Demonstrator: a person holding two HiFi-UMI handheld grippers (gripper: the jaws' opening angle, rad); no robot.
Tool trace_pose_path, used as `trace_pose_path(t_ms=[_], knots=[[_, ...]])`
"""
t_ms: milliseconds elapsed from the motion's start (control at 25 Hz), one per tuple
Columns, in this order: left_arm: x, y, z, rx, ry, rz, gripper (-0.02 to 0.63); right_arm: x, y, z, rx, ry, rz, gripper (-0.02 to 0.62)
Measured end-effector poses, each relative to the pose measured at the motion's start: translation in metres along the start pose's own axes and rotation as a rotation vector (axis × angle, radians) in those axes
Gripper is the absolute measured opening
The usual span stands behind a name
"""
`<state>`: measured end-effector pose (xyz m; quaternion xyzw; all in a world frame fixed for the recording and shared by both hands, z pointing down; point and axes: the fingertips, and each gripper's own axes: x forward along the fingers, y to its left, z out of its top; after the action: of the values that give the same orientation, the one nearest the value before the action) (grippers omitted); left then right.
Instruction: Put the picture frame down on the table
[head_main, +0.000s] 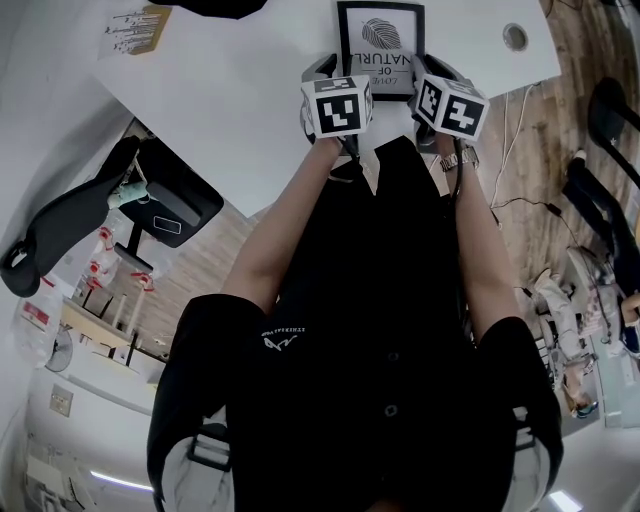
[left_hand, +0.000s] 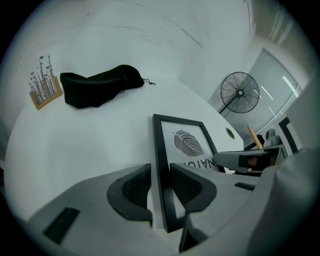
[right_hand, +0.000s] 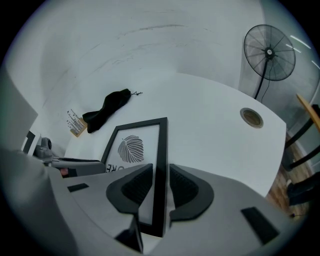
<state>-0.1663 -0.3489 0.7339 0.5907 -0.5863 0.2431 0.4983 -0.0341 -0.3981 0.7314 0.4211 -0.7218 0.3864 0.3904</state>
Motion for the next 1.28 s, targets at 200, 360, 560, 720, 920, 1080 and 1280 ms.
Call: trace_pose_path(t_ms=[200, 360, 560, 720, 920, 1080, 1280], knots=[[-0.009, -0.002, 0.005, 0.004, -0.03, -0.014, 0.103, -0.007, 0.004, 0.0, 0.018, -0.003, 0.021, 0.137], [-0.018, -0.006, 0.005, -0.002, -0.05, -0.001, 0.103, -0.014, 0.006, 0.0, 0.007, -0.012, 0.013, 0.081], [-0.028, -0.009, -0.001, 0.012, -0.053, 0.028, 0.019, -0.028, 0.001, -0.003, 0.002, -0.023, 0.008, 0.0], [-0.036, -0.013, -0.01, 0.018, -0.047, 0.054, 0.008, -0.042, -0.003, -0.006, -0.001, -0.038, 0.037, 0.0], [-0.05, -0.021, -0.021, -0.01, -0.083, 0.073, 0.008, -0.058, -0.011, -0.018, -0.018, -0.046, 0.057, -0.001], [-0.063, -0.029, -0.028, -0.016, -0.117, 0.079, 0.007, -0.07, -0.013, -0.031, -0.03, -0.043, 0.077, 0.0], [-0.079, -0.042, -0.038, -0.022, -0.151, 0.081, 0.006, -0.086, -0.013, -0.042, -0.051, -0.048, 0.105, -0.001]])
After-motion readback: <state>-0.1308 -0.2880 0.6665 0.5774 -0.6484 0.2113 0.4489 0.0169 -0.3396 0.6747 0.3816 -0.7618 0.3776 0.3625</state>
